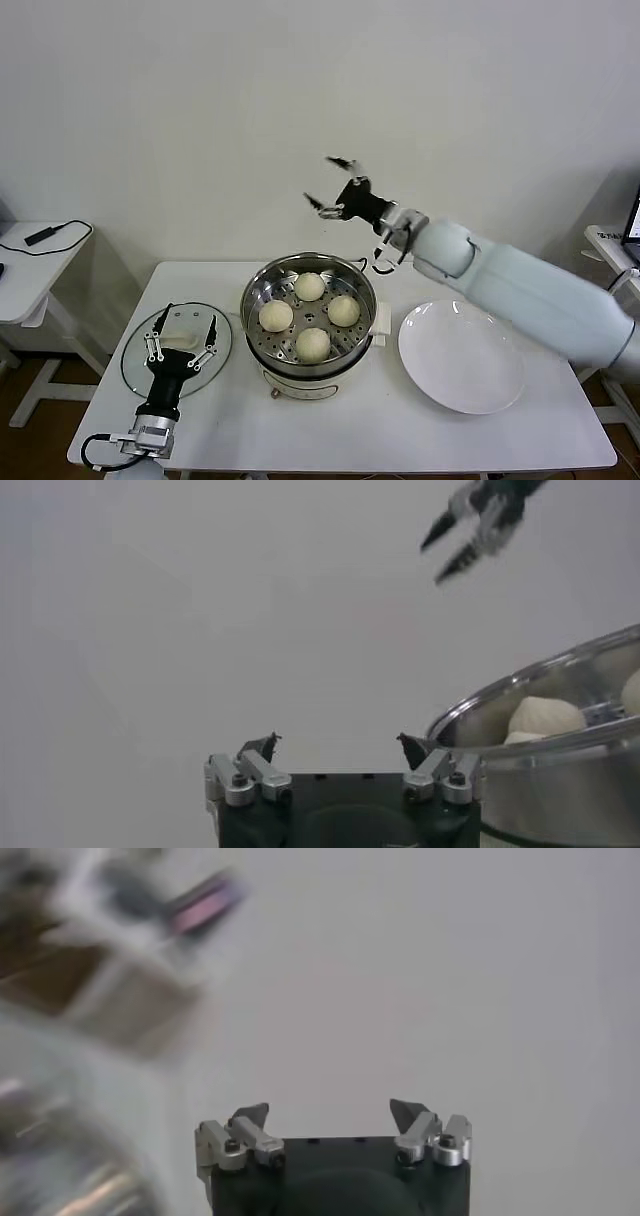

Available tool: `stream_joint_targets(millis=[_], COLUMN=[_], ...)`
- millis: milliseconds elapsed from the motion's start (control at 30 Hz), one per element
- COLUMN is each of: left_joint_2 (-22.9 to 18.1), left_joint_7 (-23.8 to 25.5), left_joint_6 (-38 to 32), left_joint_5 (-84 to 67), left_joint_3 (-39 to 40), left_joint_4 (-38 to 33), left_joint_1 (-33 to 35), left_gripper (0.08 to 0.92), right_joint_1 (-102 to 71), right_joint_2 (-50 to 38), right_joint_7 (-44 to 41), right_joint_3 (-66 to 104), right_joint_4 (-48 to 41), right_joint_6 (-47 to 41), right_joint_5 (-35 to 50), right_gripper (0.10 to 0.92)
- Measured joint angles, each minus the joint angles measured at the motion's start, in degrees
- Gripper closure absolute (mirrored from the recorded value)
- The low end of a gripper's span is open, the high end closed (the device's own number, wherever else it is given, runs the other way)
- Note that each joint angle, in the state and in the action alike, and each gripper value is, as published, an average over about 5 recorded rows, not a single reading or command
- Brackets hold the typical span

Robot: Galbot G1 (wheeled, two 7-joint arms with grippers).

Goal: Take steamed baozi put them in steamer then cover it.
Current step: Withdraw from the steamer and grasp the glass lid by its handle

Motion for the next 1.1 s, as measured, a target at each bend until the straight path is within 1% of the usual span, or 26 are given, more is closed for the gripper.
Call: stream_joint_targets(millis=[233,400,567,800,1100], left_joint_2=[0.7,1.6,2.8,4.9,6.1], left_joint_7=[-2.6,-4.5,-5.0,-4.3,-4.8], left_joint_6=[0.9,1.3,1.3,2.7,4.8], left_joint_5=[6.3,11.3,17.5,31.0,43.8], left_joint_3=[-0.5,-0.5,-1.3,-3.1,-2.9], left_joint_4=[1.2,2.4,4.2,7.2,13.3], left_joint_1=[-0.7,-1.1,-1.0,0.0,-1.4], left_gripper=[0.177,0.177,0.177,0.177,0.177], right_joint_1=[-22.5,-36.4,-48.1,-60.3,-68.2], right_joint_2=[3.9,8.1,12.3,17.1,21.1], right_joint_7=[3.3,3.6,3.3,2.5,1.7], right_joint_3=[24.1,38.8,50.3,58.9,63.0], right_joint_4=[1.2,2.3,3.4,4.2,4.0], right_joint_6=[6.6,10.9,14.6,18.0,20.4], right_joint_5=[-5.1,-8.3,-11.1,-13.7,-15.8], right_gripper=[0.203,0.203,0.203,0.203,0.203])
